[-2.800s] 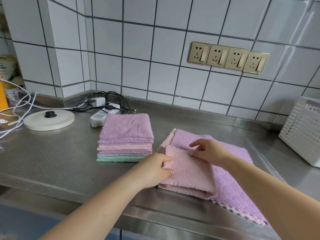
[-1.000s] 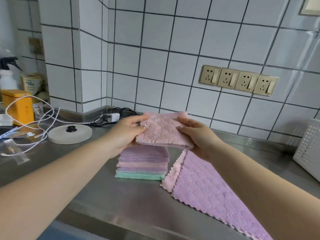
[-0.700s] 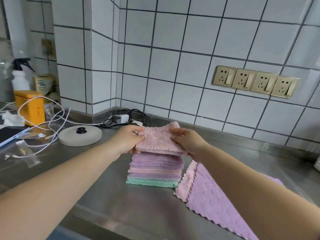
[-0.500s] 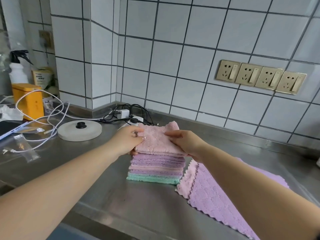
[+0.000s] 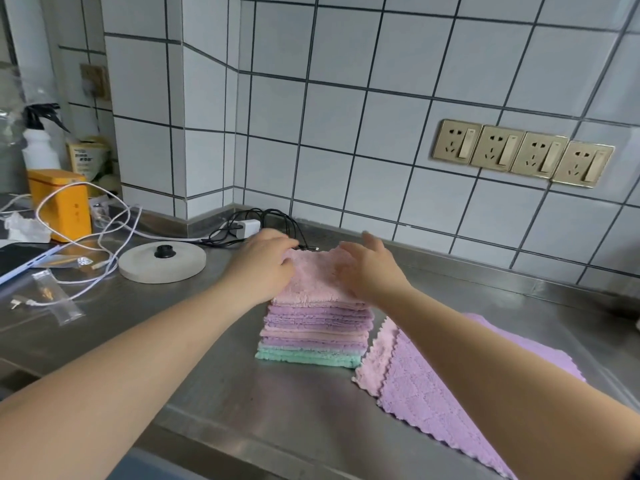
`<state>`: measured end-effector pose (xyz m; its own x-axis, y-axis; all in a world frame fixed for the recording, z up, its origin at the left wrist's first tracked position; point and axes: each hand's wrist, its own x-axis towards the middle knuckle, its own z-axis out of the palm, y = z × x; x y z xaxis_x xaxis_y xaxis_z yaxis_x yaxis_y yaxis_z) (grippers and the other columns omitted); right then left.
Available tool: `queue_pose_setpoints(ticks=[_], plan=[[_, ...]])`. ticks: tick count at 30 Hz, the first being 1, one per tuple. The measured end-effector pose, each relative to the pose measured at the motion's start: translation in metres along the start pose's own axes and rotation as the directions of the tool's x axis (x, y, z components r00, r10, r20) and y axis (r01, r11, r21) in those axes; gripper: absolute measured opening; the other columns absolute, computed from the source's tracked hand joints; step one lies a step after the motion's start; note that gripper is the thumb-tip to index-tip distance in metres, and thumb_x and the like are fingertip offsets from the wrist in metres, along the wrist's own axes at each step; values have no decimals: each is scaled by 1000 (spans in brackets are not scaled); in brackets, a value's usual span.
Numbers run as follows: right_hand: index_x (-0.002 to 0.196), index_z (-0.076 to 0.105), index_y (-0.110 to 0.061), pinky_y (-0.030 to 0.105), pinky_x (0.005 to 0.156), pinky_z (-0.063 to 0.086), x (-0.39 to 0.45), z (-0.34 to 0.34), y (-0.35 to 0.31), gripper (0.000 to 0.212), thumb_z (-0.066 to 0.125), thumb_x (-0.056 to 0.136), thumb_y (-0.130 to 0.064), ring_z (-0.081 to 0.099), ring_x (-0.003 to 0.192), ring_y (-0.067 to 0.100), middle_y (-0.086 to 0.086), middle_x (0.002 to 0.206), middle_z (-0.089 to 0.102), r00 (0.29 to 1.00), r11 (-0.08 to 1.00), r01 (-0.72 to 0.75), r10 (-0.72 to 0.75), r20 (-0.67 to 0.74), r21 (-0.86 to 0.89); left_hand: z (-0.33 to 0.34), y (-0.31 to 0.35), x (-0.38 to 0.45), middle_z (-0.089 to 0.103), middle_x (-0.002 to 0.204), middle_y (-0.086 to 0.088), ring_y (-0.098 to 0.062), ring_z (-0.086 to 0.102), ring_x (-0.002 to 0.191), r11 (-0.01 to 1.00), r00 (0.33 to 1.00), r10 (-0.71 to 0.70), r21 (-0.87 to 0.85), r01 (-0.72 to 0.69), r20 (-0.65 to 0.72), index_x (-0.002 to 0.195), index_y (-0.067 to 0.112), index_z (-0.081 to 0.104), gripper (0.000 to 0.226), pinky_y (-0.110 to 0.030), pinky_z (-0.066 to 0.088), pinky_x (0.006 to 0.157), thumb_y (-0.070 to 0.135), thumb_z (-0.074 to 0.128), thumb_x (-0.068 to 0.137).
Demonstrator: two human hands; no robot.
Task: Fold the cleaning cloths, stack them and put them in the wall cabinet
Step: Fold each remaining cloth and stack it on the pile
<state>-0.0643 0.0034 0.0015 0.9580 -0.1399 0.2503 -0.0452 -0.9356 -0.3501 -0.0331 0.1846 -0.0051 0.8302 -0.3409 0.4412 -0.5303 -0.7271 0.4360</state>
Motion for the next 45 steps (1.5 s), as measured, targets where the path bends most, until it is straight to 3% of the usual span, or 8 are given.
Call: queue_pose_setpoints(ticks=[3, 7, 14, 20, 27, 33, 39, 45], plan=[[142, 34, -33, 61, 113, 11, -7, 10, -9, 47, 30, 97, -45, 15, 145, 23, -1, 158, 16, 991, 989, 116, -109, 81, -87, 13, 19, 9, 44, 142, -7, -23, 35, 133, 969, 982, 128, 192, -153, 138, 132, 9, 48, 40, -37, 28, 111, 18, 34, 96], [148, 17, -36, 65, 112, -1, -16, 28, 1, 53, 19, 96, -51, 0, 147, 17, -8, 159, 5, 972, 977, 71, -23, 235, -199, 42, 6, 5, 7, 159, -2, -18, 6, 146, 944, 901, -75, 321, -74, 428, 150, 15, 14, 53, -44, 7, 119, 32, 18, 99], [147, 13, -36, 64, 112, 4, -29, 22, 13, 67, 17, 89, -68, 19, 144, 25, 2, 156, 22, 977, 981, -69, 104, 186, -183, 45, 5, 0, 1, 159, 2, -16, 3, 146, 935, 914, -116, 352, -31, 389, 150, 18, 9, 55, -47, 4, 117, 35, 16, 99], [146, 25, -32, 55, 115, 9, -95, -2, 72, 68, 24, 89, -68, 24, 142, 23, 2, 153, 30, 980, 978, -92, 122, 156, -187, 30, 33, -12, 42, 143, -3, -23, 37, 131, 830, 958, 128, 502, -245, 256, 133, 19, 45, 43, -48, 14, 112, 12, 37, 91], [133, 45, -39, 35, 112, 26, -175, -22, 132, 52, 48, 85, -59, 37, 132, 15, -8, 142, 41, 987, 960, -60, 98, 128, -273, 76, 117, -74, 68, 95, 5, -20, 64, 93, 606, 644, 725, 218, -765, 245, 97, 26, 69, 30, -35, 42, 96, 25, 44, 80], [128, 52, -31, 26, 104, 34, -224, -37, 159, 73, 35, 69, -72, 48, 121, 11, -10, 130, 53, 983, 973, -18, 60, 173, -231, 114, 145, -102, 57, 117, -2, -24, 50, 112, 680, 626, 643, 46, -731, 441, 118, 24, 59, 34, -38, 43, 94, 40, 45, 92], [114, 52, -29, 22, 89, 43, -245, -40, 168, 33, 55, 87, -47, 56, 108, 11, -13, 122, 60, 991, 983, -67, 86, 104, -173, 119, 148, -106, 58, 116, 1, -19, 51, 110, 720, 658, 622, 19, -693, 424, 116, 25, 59, 33, -34, 44, 91, 43, 47, 92], [107, 56, -22, 36, 82, 49, -240, -35, 169, 30, 39, 96, -45, 61, 99, 24, -4, 108, 68, 987, 982, -157, 159, 16, -109, 130, 138, -108, 63, 62, 10, -11, 62, 55, 610, 621, 739, 133, -781, 259, 71, 28, 64, 32, -18, 47, 44, 41, 38, 83]])
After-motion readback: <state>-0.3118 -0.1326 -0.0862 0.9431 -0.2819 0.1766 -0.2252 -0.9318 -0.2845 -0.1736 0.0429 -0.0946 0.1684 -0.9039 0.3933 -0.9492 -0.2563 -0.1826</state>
